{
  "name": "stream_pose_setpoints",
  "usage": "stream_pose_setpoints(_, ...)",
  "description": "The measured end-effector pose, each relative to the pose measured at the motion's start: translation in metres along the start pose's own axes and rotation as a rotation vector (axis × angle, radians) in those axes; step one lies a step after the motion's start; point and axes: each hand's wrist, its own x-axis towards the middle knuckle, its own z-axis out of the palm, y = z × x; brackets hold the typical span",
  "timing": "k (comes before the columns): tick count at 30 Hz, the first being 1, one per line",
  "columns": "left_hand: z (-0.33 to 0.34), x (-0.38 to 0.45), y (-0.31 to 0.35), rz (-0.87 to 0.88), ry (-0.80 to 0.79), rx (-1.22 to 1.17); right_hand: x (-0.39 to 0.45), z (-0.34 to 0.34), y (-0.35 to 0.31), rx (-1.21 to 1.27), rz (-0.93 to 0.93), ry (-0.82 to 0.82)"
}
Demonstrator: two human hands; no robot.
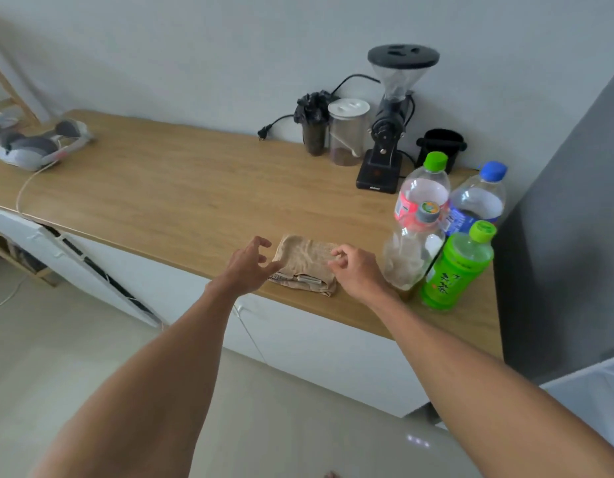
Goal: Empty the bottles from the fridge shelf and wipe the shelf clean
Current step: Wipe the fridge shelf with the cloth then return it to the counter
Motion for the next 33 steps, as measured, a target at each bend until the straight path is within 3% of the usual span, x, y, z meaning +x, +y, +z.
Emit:
stream_pose_setpoints(6,0.016,0.052,-0.013,-0.004,-0.073,-0.014,0.033,0.041,0.018,-0.12,0.116,0.172)
stream_pose_setpoints(10,0.024,0.071,-0.007,0.041,-0.096,-0.054,0.044,0.057,0.005,-0.138,0.077,0.147)
stream_pose_setpoints(18,0.026,0.072,-0.004,0.01,-0.152,-0.11,0.038,0.051,0.007,0.256,0.049,0.115)
stream_pose_setpoints(24,0.002,0.028,0.002,-0.03,-0.158,-0.252,0.004,0.034,-0.001,0.347,0.035,0.14)
stream_pose_setpoints(33,0.008,-0.115,0.052,0.149,-0.097,-0.35,-0.13,-0.041,-0.004,0.424,-0.025,0.228)
